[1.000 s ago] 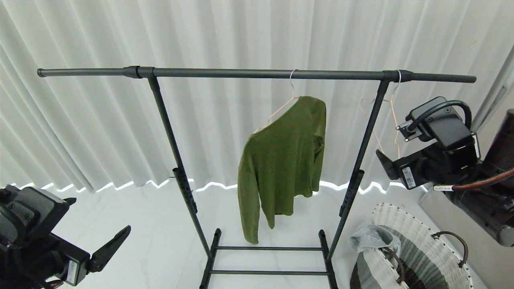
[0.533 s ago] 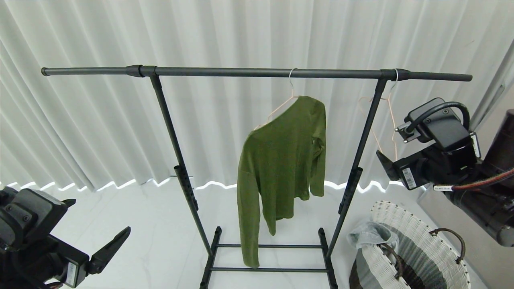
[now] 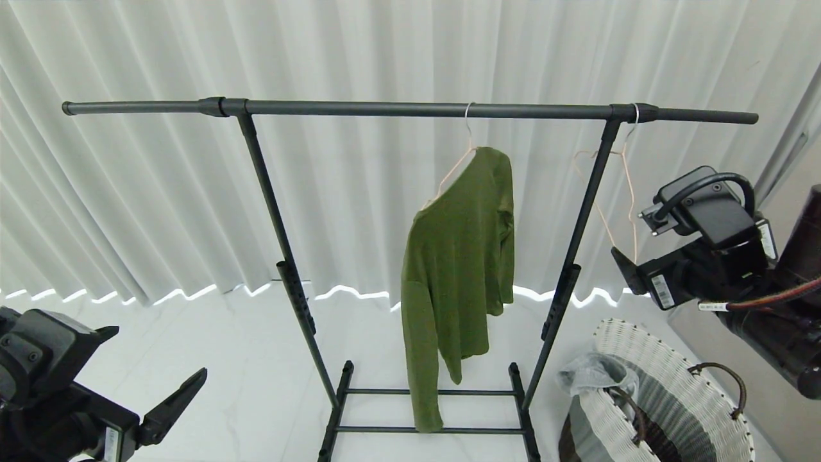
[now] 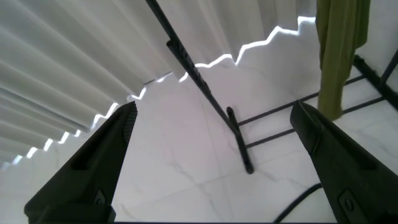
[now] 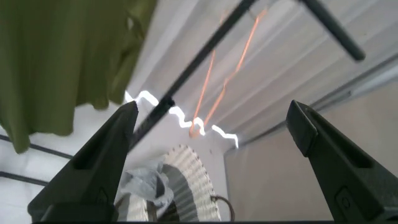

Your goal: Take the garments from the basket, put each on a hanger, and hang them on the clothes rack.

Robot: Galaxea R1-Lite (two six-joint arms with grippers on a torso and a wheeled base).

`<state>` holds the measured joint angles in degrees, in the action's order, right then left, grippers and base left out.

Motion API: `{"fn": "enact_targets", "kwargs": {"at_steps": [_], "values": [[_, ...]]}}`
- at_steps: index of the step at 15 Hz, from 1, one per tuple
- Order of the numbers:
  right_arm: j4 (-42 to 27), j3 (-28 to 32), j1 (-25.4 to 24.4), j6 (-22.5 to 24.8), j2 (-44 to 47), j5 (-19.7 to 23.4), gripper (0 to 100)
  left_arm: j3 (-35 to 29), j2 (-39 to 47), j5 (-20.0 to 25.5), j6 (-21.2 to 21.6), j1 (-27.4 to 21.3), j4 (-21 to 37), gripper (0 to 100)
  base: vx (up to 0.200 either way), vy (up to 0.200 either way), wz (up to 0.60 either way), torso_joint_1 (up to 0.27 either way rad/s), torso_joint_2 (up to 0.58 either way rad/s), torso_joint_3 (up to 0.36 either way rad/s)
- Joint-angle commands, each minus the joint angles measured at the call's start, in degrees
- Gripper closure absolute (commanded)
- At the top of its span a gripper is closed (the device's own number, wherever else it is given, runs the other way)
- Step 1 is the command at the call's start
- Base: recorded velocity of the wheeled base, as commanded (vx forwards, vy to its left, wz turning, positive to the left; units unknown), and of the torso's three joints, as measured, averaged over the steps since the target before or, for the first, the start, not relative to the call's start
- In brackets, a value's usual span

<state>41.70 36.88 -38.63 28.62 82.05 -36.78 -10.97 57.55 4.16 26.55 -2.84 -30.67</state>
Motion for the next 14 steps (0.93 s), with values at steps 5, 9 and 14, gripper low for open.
{"fn": "enact_targets", "kwargs": {"at_steps": [5,9,14], "values": [[0.0,-14.3,10.1,-1.2,-10.1,-0.5,0,0.3,-0.5,0.0,-1.5,0.1,0.0,0,0.0,0.0,0.0,-0.208,0.49,0.28],[0.0,-23.3,17.1,-4.3,-15.3,-0.1,0,0.9,-0.7,0.0,-1.5,0.1,0.0,0,0.0,0.0,0.0,-0.204,0.51,0.298],[-0.1,-30.8,25.0,-6.3,-19.3,0.0,0,0.9,-1.0,0.1,-1.5,0.0,0.0,0,0.0,0.0,0.0,-0.179,0.49,0.304]]}}
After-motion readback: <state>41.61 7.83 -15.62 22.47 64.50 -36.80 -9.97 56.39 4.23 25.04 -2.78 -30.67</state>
